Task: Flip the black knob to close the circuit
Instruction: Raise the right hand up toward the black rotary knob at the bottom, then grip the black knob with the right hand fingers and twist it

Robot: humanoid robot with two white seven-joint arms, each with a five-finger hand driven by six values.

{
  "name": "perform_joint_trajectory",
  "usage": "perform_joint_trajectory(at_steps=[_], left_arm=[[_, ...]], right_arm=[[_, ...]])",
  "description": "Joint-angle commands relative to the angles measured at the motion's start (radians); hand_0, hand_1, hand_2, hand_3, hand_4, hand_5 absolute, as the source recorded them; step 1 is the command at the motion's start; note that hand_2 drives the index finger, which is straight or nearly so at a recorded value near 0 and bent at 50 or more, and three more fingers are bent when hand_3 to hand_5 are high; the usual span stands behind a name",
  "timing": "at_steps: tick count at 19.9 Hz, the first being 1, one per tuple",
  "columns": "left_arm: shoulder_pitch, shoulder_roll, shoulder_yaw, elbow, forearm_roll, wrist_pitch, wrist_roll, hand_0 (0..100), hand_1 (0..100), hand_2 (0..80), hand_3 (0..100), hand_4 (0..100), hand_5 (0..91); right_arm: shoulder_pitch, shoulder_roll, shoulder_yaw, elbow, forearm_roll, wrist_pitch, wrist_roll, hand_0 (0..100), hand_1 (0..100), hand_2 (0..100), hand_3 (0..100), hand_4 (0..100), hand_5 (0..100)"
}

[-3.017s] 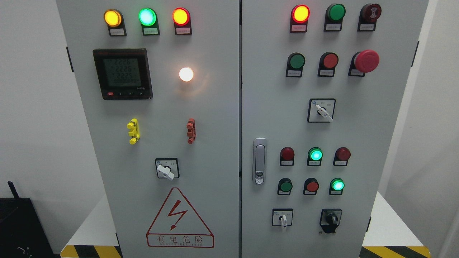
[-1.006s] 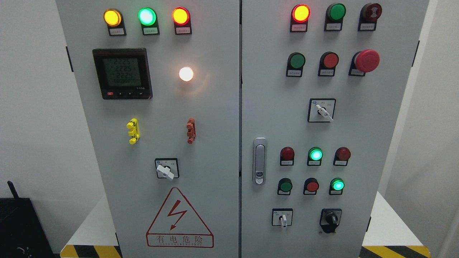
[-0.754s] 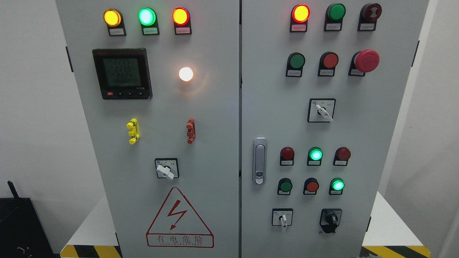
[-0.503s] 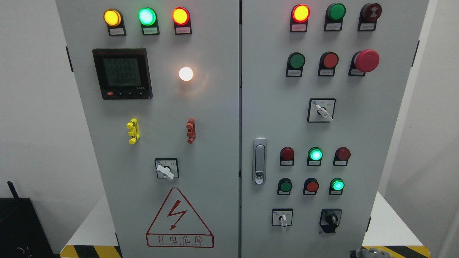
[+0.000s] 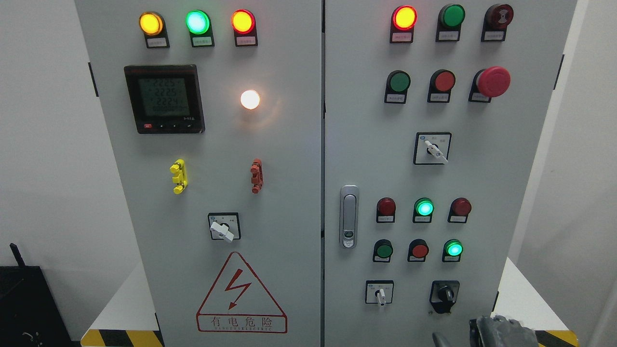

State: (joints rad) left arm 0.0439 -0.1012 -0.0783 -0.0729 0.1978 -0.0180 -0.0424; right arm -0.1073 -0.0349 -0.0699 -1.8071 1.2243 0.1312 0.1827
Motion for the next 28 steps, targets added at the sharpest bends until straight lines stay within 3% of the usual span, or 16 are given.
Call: perform_joint_trajectory(at_steps=[1,5,28], left_arm=[[-0.001,0.0,0.0,0.001,0.0,0.0,-0.001,12,56,0.0,0,0,0.0],[0.001,0.0,0.0,0.001,0.0,0.0,-0.001,12,56,0.0,0,0,0.0],[-0.001,0.0,0.0,0.001,0.0,0.0,-0.001,12,56,0.0,0,0,0.0]], right_arm=[[-0.055,-0.011,0.004,0.12,0.0,0.005,0.0,0,3,92,100,90,94],[-0.081,-0.034,0.002,0.146,-0.005,0.007,0.0,0,4,92,100,90,94],[-0.13,-0.033,0.004,0.184,-0.012,0.042,0.004,0,5,92,100,90,95]])
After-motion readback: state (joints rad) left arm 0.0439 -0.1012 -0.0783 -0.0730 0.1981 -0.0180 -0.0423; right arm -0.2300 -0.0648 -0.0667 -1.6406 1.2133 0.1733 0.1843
